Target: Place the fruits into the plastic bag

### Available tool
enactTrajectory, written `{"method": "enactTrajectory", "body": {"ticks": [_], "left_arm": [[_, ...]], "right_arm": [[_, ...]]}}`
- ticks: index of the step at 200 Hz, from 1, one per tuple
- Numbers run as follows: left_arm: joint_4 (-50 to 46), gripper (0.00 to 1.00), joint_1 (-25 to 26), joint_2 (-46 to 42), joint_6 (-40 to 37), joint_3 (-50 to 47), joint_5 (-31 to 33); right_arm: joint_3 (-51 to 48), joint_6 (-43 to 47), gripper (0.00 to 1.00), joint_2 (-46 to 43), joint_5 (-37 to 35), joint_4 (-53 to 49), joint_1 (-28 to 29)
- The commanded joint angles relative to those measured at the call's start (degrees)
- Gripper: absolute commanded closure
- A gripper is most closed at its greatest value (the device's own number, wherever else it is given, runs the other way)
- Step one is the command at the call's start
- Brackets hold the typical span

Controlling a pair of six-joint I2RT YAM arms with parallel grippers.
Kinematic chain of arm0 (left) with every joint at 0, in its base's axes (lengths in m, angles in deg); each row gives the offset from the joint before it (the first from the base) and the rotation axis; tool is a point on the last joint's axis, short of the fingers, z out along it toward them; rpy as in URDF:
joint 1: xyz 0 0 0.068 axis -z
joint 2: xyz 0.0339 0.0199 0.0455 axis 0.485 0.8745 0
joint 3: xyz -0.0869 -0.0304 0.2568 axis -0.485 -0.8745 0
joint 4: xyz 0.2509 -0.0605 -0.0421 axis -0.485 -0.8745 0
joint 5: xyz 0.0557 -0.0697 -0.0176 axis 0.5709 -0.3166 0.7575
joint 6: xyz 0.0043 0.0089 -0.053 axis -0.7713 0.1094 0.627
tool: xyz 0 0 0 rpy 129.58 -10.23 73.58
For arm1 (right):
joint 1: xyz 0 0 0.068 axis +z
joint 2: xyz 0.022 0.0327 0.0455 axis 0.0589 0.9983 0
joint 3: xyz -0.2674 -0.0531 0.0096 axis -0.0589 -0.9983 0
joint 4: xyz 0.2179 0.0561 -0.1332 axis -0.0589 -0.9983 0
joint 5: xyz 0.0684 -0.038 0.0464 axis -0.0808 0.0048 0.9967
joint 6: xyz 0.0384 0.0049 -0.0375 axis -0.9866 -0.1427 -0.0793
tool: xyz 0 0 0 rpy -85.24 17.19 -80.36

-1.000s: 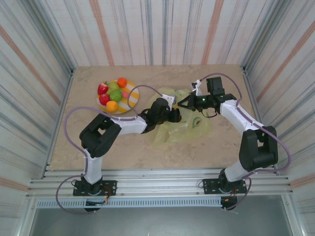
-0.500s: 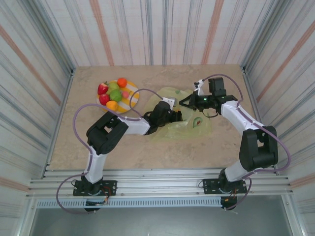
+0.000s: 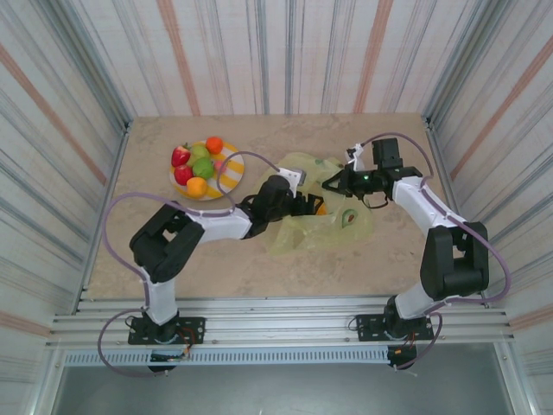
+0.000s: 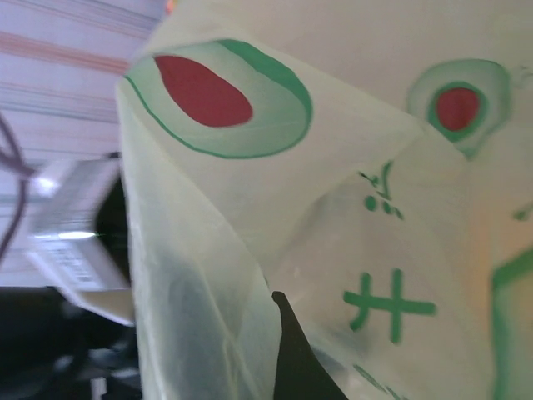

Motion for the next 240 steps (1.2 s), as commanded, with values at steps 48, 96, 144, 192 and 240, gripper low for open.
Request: {"method": "enactTrajectory", "body": {"ticks": [48,96,144,192,240], "left_arm": [[-14.1,0.15,-5.1,-17.3,-10.8,-8.0,-10.4],[-22.5,0.15,-8.2,-25.9,-14.6,-9.6,-15.8],[-30.4,0.14,-15.4,-35.5,-11.7,-10.9,-3.6],[-37.5,0.1,-28.7,-35.4,-8.6,-10.9,10.0],[-40.1,0.08,-35.8,-24.1,-12.7,-5.8,12.9]], "right_arm": [[4.0,9.7,1.0,0.9,-7.5,-9.8,-0.4],[3.8,6.8,1.0,1.3,-7.9,-6.9,-0.4],[4.0,6.4,1.0,1.4,-7.6,-5.9,-0.4],[3.5,5.9,1.0,1.8,-6.4,-4.2,-0.4],[3.3,5.7,1.0,1.3,-5.7,-3.9,-0.1]]}}
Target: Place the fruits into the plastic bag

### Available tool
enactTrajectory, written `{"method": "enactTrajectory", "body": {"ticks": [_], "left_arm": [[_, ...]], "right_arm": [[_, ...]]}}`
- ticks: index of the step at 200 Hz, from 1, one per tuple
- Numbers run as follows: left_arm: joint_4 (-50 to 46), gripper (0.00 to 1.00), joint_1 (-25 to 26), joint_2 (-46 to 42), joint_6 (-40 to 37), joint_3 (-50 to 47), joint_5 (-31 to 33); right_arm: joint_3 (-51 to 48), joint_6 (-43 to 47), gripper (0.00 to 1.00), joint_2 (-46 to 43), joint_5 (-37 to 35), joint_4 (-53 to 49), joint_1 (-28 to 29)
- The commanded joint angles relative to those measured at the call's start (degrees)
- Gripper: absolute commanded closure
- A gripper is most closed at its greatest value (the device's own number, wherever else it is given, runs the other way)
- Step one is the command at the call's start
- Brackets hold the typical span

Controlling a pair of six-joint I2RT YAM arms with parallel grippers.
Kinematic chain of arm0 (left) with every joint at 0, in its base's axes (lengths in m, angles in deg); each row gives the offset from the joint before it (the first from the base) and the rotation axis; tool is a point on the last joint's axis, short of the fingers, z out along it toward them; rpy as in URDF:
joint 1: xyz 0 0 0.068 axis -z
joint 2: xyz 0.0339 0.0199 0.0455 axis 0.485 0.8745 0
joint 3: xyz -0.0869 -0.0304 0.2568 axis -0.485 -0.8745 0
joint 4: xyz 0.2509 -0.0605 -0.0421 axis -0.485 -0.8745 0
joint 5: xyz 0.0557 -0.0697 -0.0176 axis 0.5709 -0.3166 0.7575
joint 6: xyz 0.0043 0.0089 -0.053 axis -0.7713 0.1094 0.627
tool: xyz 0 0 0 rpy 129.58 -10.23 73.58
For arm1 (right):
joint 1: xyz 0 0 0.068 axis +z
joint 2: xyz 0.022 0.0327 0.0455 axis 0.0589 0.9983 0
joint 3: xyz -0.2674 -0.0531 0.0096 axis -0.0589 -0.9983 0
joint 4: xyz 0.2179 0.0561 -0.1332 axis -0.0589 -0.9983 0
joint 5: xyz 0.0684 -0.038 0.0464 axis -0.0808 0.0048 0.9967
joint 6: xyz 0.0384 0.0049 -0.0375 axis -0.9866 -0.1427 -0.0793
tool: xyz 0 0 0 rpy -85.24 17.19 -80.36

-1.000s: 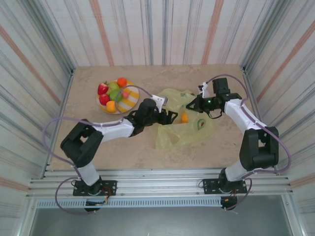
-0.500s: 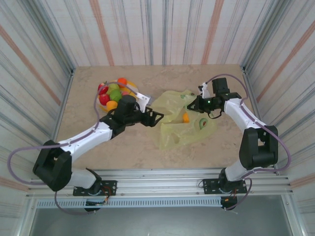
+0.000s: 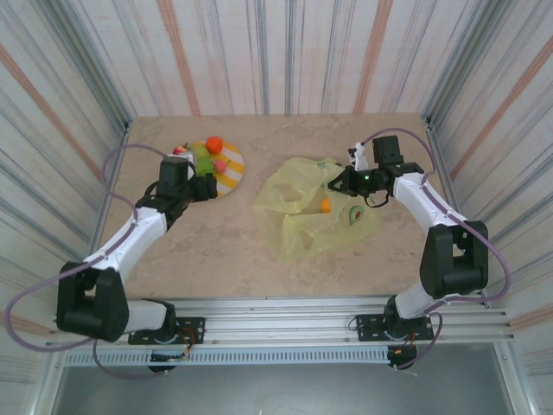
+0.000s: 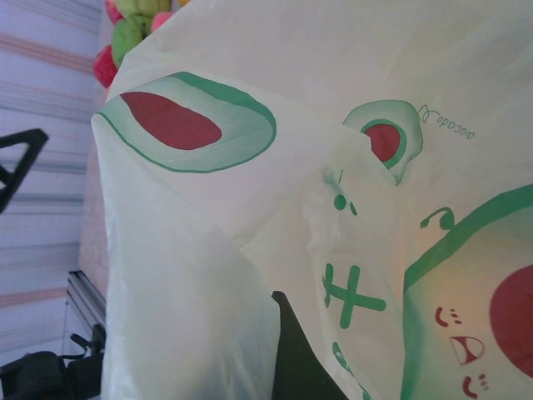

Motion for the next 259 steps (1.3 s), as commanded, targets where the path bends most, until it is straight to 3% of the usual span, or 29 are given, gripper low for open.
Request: {"method": "enactTrajectory", "body": {"ticks": [1,96,259], "left_arm": [[-3.9,0.08,-2.2,5.4,-2.4,3.7,3.6],[-10.3,0.12,-3.7,24.8,-8.7,17.7,5.3],[-16.7,0.23,-5.0,32.4,-10.3,26.0,2.0]], "right_arm": [[0.7,-1.4,1.0,0.6,1.0,0.3,0.1],[0.2,-1.8,1.0,0.3,1.0,0.5,0.6],[0.2,-1.7,1.0,0.8,0.8,0.5,0.8]]}}
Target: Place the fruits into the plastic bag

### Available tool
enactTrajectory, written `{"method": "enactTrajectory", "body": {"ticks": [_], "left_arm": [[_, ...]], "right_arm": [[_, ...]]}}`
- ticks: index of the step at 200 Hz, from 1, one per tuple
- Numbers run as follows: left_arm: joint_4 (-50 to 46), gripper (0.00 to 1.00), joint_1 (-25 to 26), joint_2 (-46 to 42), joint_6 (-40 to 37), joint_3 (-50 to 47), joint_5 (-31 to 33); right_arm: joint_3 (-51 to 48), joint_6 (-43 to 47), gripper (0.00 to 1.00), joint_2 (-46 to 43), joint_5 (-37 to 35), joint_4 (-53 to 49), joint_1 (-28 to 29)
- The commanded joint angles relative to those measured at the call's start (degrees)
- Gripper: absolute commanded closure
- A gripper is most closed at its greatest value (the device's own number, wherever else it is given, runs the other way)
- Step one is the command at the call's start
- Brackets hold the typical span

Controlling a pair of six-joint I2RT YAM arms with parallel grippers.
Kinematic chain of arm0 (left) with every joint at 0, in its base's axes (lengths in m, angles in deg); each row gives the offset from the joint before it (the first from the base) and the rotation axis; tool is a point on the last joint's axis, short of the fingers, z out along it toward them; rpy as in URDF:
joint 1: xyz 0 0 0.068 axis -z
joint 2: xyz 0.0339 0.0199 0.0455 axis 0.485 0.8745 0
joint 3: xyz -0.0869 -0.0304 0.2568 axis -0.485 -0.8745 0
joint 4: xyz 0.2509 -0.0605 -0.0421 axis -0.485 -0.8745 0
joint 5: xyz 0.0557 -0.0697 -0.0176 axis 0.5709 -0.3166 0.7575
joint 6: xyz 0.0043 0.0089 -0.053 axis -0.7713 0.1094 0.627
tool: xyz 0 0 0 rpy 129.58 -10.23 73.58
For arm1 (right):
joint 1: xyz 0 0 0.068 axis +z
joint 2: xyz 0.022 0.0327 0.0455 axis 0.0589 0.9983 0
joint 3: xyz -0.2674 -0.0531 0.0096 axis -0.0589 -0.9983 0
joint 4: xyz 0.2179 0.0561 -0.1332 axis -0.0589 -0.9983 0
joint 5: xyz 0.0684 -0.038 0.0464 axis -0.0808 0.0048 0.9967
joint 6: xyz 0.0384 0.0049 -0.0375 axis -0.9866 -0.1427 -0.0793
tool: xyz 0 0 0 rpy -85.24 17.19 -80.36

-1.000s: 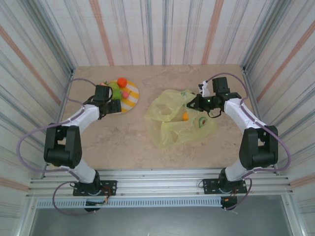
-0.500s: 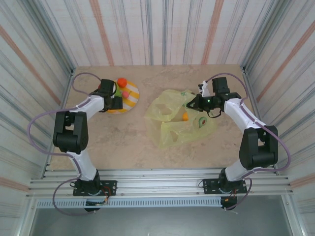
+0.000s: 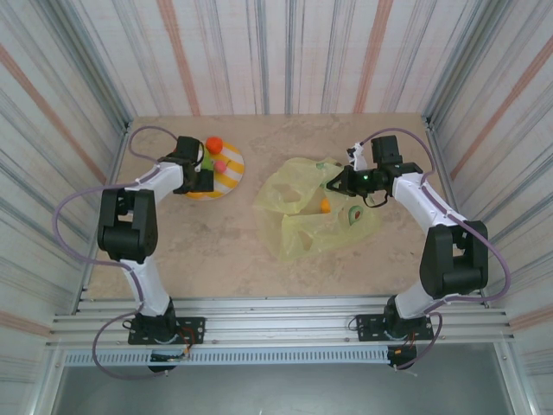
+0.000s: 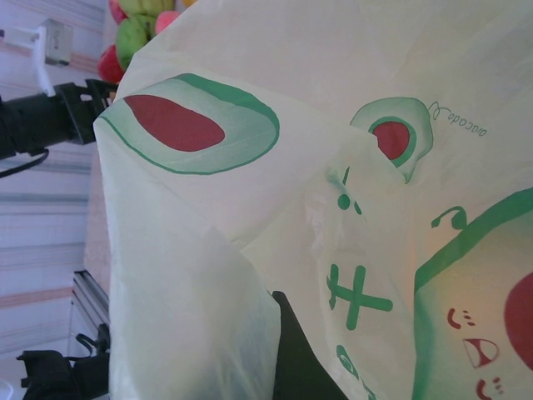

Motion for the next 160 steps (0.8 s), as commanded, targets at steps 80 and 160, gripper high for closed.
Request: {"method": "enactTrajectory", "body": {"ticks": [80,160], "left_arm": [[-1.8,0.41,-0.7,-0.1,-1.1,1.0,-2.1],[3.2,0.45,0.8,-15.6,3.5,-10.5,-7.5]], "right_arm": [[0.2,-0.7,1.0,0.5,0.8,0.3,0.3],[1.0,-0.7,1.0,0.4,0.8,-0.1,0.1]]}}
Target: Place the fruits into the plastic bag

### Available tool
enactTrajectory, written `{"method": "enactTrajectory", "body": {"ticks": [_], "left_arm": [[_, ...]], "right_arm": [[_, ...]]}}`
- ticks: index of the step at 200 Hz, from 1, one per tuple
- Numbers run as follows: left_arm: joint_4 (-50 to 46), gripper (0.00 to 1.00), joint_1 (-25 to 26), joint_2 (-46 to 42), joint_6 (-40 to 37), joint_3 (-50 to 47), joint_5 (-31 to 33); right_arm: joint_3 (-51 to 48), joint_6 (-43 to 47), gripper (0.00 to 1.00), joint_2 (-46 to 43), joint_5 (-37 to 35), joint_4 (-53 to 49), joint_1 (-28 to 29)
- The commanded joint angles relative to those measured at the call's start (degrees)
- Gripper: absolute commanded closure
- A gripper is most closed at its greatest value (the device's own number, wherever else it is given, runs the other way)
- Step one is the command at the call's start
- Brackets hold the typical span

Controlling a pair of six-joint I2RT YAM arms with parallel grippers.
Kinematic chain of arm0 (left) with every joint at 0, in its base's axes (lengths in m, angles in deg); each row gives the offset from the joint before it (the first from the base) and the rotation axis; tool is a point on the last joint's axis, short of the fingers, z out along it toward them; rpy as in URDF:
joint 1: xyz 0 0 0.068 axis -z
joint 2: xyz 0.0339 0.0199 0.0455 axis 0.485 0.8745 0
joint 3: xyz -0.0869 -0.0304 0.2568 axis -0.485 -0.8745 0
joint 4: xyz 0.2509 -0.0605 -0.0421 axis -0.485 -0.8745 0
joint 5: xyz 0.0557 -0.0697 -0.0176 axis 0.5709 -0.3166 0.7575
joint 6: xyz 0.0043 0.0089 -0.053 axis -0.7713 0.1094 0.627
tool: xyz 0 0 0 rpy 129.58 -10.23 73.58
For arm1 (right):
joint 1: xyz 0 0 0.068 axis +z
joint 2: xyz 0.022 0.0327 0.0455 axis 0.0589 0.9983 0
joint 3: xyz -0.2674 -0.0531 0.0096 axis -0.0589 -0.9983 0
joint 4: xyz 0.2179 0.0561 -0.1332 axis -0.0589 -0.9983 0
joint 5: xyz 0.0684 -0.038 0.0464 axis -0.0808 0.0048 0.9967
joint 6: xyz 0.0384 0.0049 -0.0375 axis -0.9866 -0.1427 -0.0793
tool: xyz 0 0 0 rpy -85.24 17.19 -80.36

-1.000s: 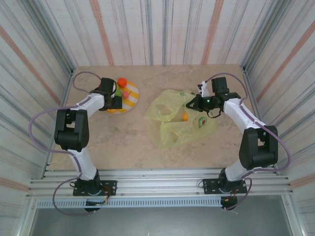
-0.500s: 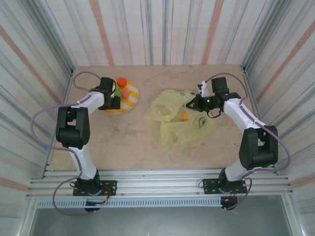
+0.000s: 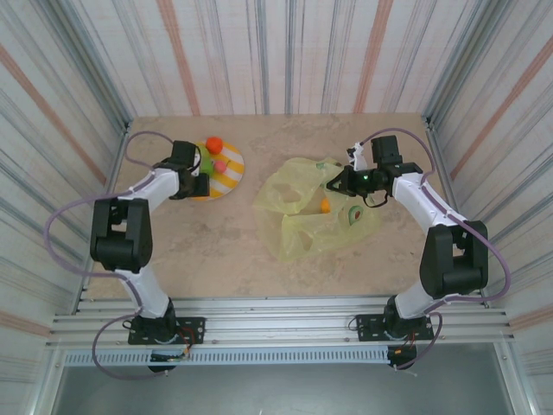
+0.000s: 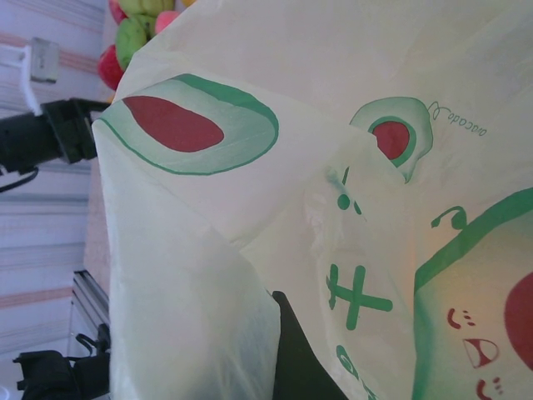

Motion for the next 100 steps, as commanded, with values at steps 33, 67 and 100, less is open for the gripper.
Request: {"method": "enactTrajectory", "body": {"ticks": [33,67,100], "left_arm": [[6.6,0.45,8.1,-20.1,6.2,-12.5,-7.9],[13.1,0.46,20.1,-29.1,11.0,-20.6,-13.7],[18.2,0.46,29.0,-26.2,13.7,-21.7,-15.0]], "right_arm": [[1.4,-0.6,1.0,0.5,0.8,-0.4,-0.4],[2.1,-0.8,1.0,1.1,1.4,-0.3,-0.5],[2.4,-1.9,1.0,1.5,2.7,0.8,-0.3]]}}
